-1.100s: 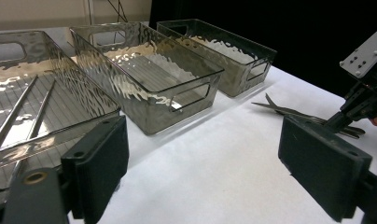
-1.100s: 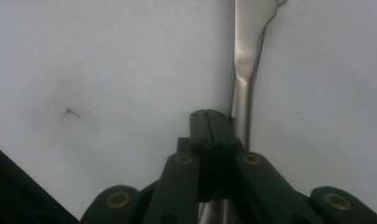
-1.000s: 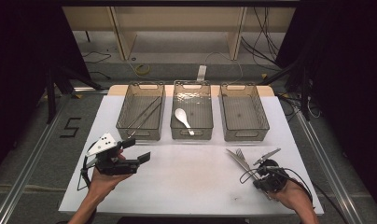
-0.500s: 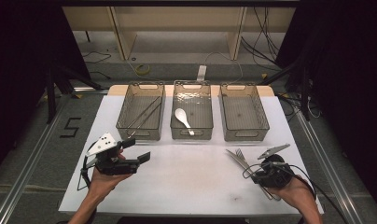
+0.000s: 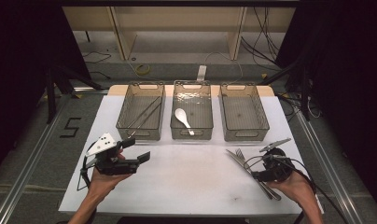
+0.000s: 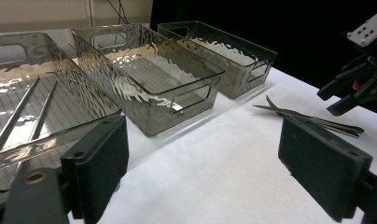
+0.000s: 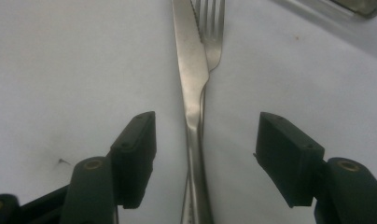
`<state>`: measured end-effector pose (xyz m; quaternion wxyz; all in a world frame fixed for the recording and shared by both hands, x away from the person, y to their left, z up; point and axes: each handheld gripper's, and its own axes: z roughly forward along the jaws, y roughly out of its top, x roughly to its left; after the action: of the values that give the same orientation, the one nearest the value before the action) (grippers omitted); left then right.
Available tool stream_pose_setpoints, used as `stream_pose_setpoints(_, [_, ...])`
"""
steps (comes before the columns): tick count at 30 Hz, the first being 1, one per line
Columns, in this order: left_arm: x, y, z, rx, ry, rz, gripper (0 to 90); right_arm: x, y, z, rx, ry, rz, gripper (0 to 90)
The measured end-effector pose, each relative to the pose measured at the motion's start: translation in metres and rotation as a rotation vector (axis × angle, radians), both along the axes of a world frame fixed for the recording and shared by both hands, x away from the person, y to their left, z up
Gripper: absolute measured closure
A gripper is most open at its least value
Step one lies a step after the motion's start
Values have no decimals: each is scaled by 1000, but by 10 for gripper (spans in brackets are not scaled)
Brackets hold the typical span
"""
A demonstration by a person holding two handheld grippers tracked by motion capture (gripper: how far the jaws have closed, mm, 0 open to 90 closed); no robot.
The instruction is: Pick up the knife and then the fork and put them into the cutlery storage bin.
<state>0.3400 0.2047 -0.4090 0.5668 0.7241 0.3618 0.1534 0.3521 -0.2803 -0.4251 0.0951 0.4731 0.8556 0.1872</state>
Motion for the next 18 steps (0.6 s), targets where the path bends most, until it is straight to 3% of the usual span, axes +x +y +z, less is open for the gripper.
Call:
stream_pose_setpoints(5, [0,0,0,3,0,-2,154,3,0,-7,-8,27,18,404])
stream_pose_setpoints(18, [0,0,0,4,0,-1,155,10,9,-24,-25,94,44,630])
